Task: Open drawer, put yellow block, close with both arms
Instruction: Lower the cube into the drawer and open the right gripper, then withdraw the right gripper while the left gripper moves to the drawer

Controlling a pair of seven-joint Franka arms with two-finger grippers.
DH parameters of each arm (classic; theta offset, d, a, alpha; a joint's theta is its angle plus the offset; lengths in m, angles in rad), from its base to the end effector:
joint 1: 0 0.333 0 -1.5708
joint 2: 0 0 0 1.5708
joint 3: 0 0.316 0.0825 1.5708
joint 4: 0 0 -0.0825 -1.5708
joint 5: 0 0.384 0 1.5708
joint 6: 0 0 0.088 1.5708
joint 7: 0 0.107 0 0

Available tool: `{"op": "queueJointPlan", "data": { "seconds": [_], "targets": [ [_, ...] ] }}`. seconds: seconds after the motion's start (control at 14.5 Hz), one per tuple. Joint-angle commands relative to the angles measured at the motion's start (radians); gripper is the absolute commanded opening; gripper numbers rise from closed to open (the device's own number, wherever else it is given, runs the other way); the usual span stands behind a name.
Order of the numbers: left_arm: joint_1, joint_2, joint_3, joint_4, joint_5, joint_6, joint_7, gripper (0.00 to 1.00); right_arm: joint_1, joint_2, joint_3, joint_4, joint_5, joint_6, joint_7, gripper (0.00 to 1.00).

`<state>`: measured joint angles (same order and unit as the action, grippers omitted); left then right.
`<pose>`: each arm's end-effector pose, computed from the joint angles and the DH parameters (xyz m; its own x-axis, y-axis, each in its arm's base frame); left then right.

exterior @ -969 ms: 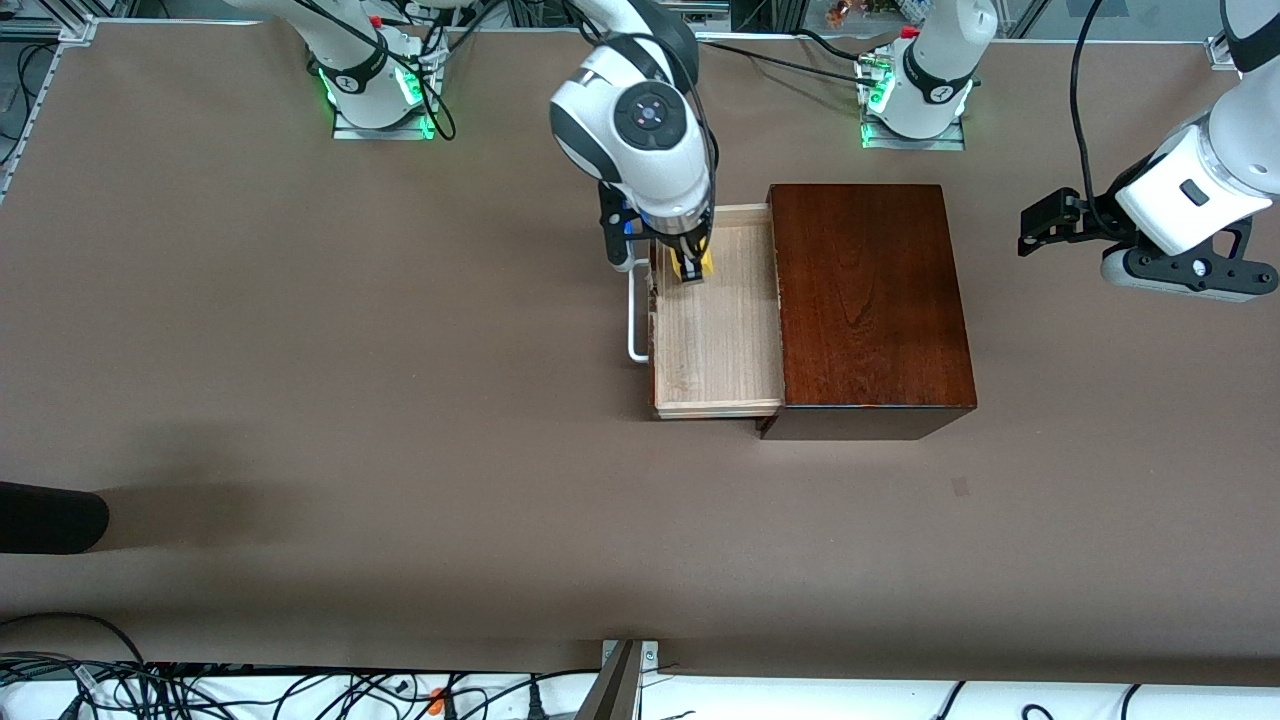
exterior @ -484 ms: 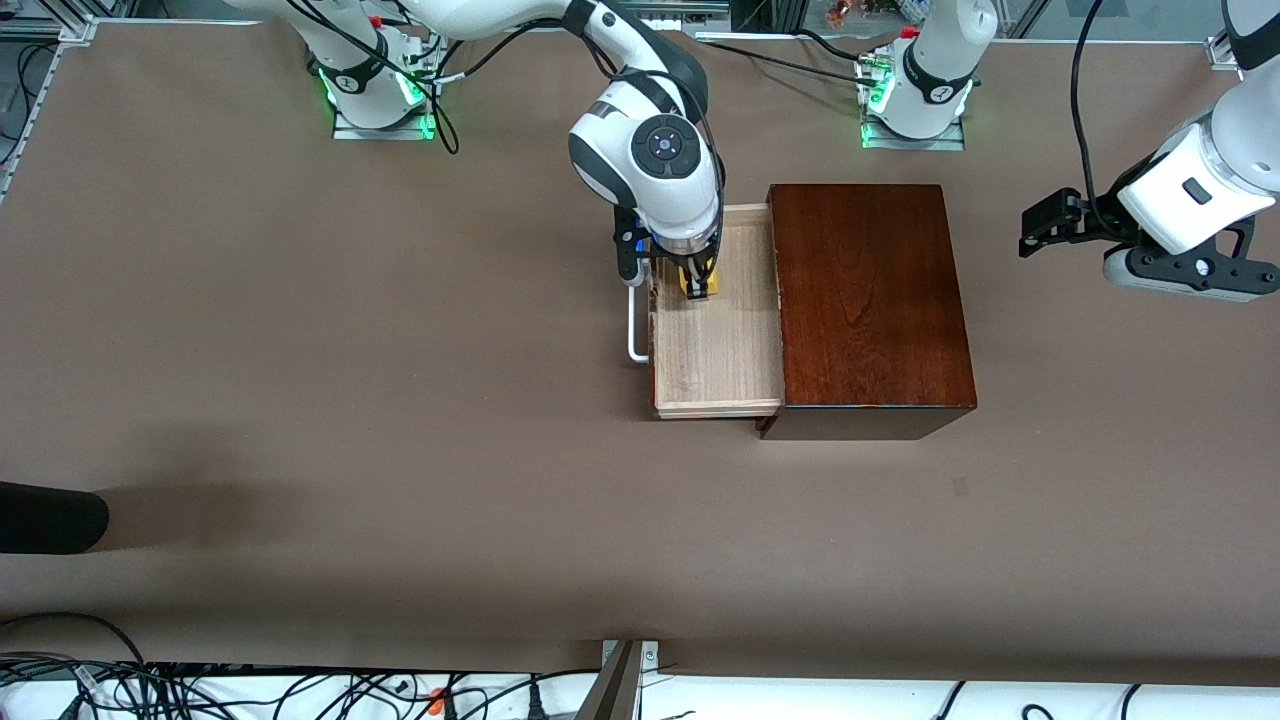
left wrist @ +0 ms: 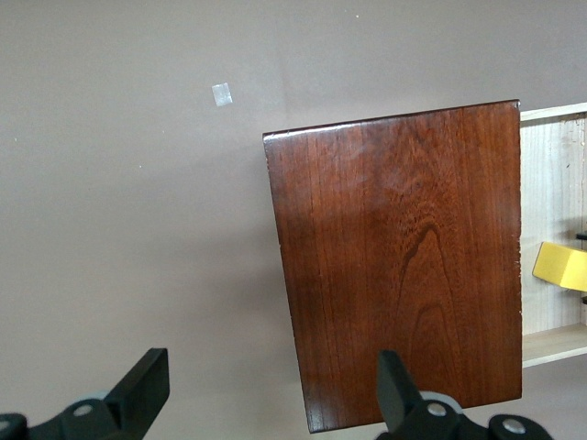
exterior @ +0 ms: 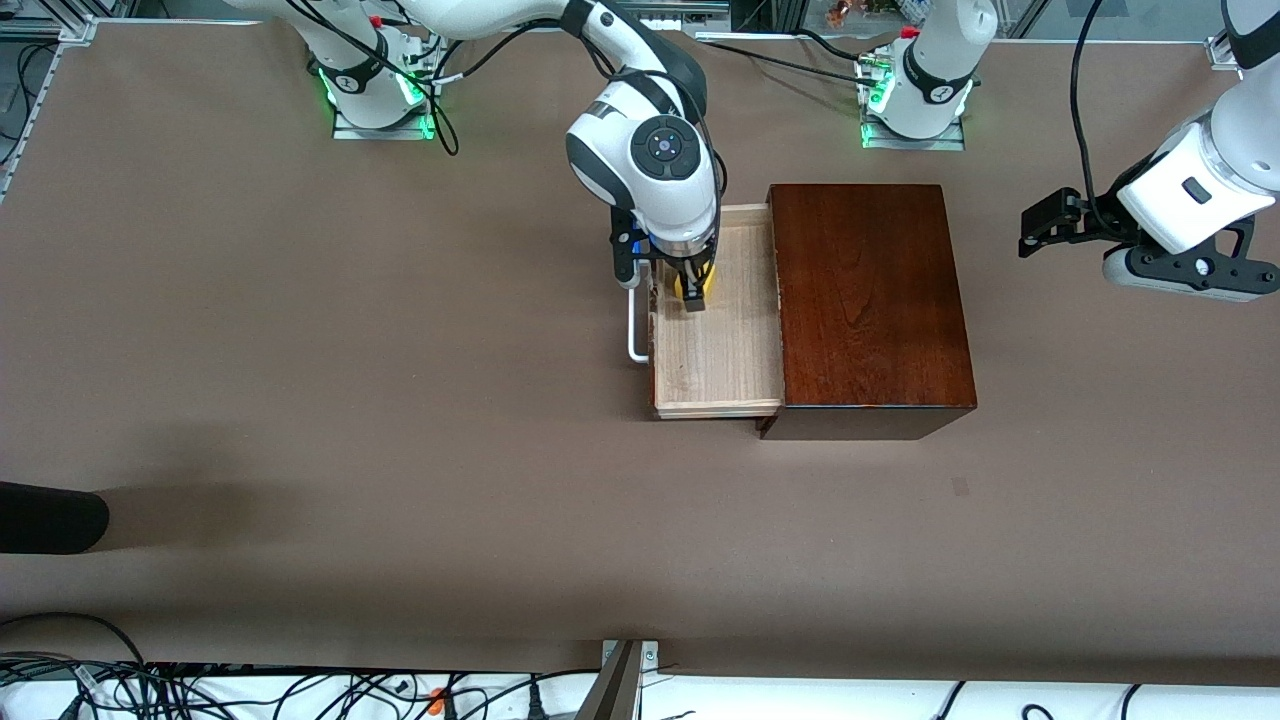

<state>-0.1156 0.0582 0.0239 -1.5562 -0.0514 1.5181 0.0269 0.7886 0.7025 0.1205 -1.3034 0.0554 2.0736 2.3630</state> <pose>0.5623 -0.0579 0.5945 0.9882 -0.1205 -0.0947 -0.1159 -0.9919 0.0525 0.4724 0.5764 0.3360 0.0572 -0.9887 -0.1383 -0.9970 -0.0637 0.0430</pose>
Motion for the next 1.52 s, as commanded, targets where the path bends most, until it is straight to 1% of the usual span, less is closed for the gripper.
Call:
{"op": "queueJointPlan", "data": {
  "seconds": [0.0,0.14,0.35,0.48,0.62,0.76,0.83,0.9,0.97,1.04,1.11,1.18,1.25,1.31,1.38,1.45],
  "targets": [
    [-0.004,-0.008,-0.007,0.014,0.015,0.002,0.016,1.0,-0.043,-0.024,-0.001,0.1,-0.011,-0.13,-0.011,1.0],
    [-0.004,-0.006,-0.015,0.03,0.015,0.002,0.016,1.0,-0.09,-0.049,0.008,0.14,-0.003,-0.202,-0.109,1.0],
    [-0.007,-0.003,-0.025,0.051,0.002,0.002,0.018,1.0,-0.153,-0.115,0.005,0.139,0.0,-0.276,-0.317,1.0],
    [-0.007,0.012,-0.097,0.053,0.014,0.005,0.018,1.0,-0.205,-0.139,0.001,0.136,-0.002,-0.326,-0.497,1.0],
    [-0.007,0.02,-0.175,0.054,0.009,0.011,0.018,1.0,-0.287,-0.162,-0.001,0.13,0.0,-0.386,-0.698,1.0],
    [-0.01,0.046,-0.244,0.062,0.002,0.034,0.021,1.0,-0.348,-0.175,-0.002,0.128,0.006,-0.415,-0.87,1.0],
    [-0.01,0.07,-0.286,0.086,0.002,0.04,0.021,1.0,-0.389,-0.181,-0.005,0.115,0.01,-0.432,-0.945,1.0],
    [-0.015,0.104,-0.342,0.122,0.007,0.042,0.021,1.0,-0.443,-0.193,0.001,0.099,0.027,-0.437,-1.015,1.0],
    [-0.019,0.139,-0.395,0.152,0.01,0.04,0.021,1.0,-0.477,-0.213,-0.001,0.06,0.059,-0.426,-1.083,1.0],
    [-0.027,0.178,-0.445,0.178,0.012,0.042,0.021,1.0,-0.518,-0.253,-0.001,0.011,0.085,-0.42,-1.166,1.0],
    [-0.05,0.216,-0.481,0.201,0.013,0.043,0.021,1.0,-0.561,-0.297,-0.002,-0.052,0.089,-0.409,-1.273,1.0],
    [-0.082,0.251,-0.499,0.221,0.015,0.045,0.028,1.0,-0.6,-0.343,-0.005,-0.121,0.089,-0.393,-1.405,1.0],
    [-0.129,0.277,-0.501,0.232,0.018,0.056,0.085,1.0,-0.652,-0.398,-0.007,-0.207,0.089,-0.365,-1.553,1.0],
    [-0.174,0.296,-0.501,0.235,0.051,0.082,0.161,1.0,-0.701,-0.456,-0.007,-0.3,0.087,-0.325,-1.716,1.0],
    [-0.217,0.311,-0.501,0.235,0.092,0.108,0.23,1.0,-0.748,-0.507,-0.007,-0.363,0.08,-0.301,-1.861,1.0],
    [-0.251,0.333,-0.499,0.24,0.108,0.123,0.285,1.0,-0.787,-0.538,-0.007,-0.397,0.075,-0.3,-1.975,1.0]
  ]
}}
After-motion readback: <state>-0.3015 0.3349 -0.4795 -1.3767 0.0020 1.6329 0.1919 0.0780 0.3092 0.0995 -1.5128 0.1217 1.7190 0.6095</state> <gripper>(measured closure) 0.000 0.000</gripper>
